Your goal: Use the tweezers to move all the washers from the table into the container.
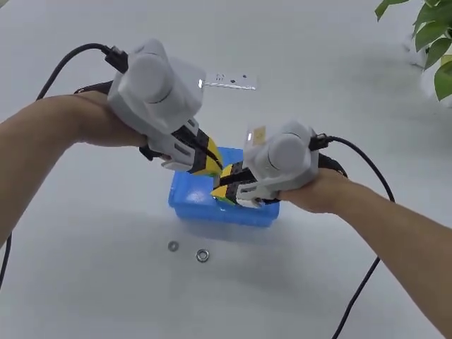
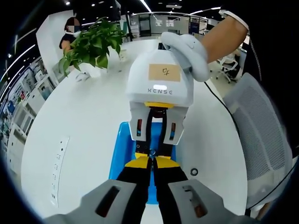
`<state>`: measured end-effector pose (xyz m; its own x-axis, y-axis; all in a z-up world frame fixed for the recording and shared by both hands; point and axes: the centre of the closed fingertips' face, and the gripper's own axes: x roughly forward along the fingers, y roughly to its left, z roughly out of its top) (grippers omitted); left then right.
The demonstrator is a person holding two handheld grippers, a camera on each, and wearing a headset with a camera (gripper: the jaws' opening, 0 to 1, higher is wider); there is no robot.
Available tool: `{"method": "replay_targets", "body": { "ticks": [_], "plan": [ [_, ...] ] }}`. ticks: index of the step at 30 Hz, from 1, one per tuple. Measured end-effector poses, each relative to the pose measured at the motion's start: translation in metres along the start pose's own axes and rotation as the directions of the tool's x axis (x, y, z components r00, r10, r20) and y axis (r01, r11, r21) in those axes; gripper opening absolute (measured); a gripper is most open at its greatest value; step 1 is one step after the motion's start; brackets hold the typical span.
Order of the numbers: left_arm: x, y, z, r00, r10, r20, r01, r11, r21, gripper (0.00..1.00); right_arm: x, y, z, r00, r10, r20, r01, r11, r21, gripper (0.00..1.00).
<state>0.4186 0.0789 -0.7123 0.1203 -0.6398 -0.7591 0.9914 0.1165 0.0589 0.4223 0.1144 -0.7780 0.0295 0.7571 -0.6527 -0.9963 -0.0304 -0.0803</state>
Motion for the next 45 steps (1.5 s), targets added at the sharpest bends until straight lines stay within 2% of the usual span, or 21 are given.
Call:
{"method": "replay_targets", "body": {
  "ticks": [16,26,32,40,45],
  "plan": [
    [-0.005,-0.003,0.006,1.0,0.002,-0.003,-0.002,1.0,0.016,0.06,-0.007,0.001,0.004,0.9998,-0.016,-0.013,0.015,0.999,-0.036,0.11],
    [-0.02,-0.006,0.017,0.9998,0.016,0.009,-0.017,1.0,0.022,0.06,-0.021,0.001,0.017,0.9992,-0.04,-0.001,0.04,0.998,-0.048,0.12],
    [-0.034,-0.015,0.027,0.9999,0.011,0.009,-0.011,1.0,0.028,0.06,-0.03,0.011,0.033,0.9991,-0.033,0.025,0.034,0.999,-0.042,0.12],
    [-0.043,-0.025,0.036,0.9997,0.02,0.011,-0.021,0.999,0.033,0.06,-0.038,0.02,0.043,0.9984,-0.045,0.033,0.047,0.997,-0.058,0.12],
    [-0.046,-0.032,0.038,0.9996,0.026,0.015,-0.026,0.999,0.021,0.06,-0.041,0.027,0.045,0.9984,-0.047,0.029,0.049,0.997,-0.066,0.12]
  ]
}}
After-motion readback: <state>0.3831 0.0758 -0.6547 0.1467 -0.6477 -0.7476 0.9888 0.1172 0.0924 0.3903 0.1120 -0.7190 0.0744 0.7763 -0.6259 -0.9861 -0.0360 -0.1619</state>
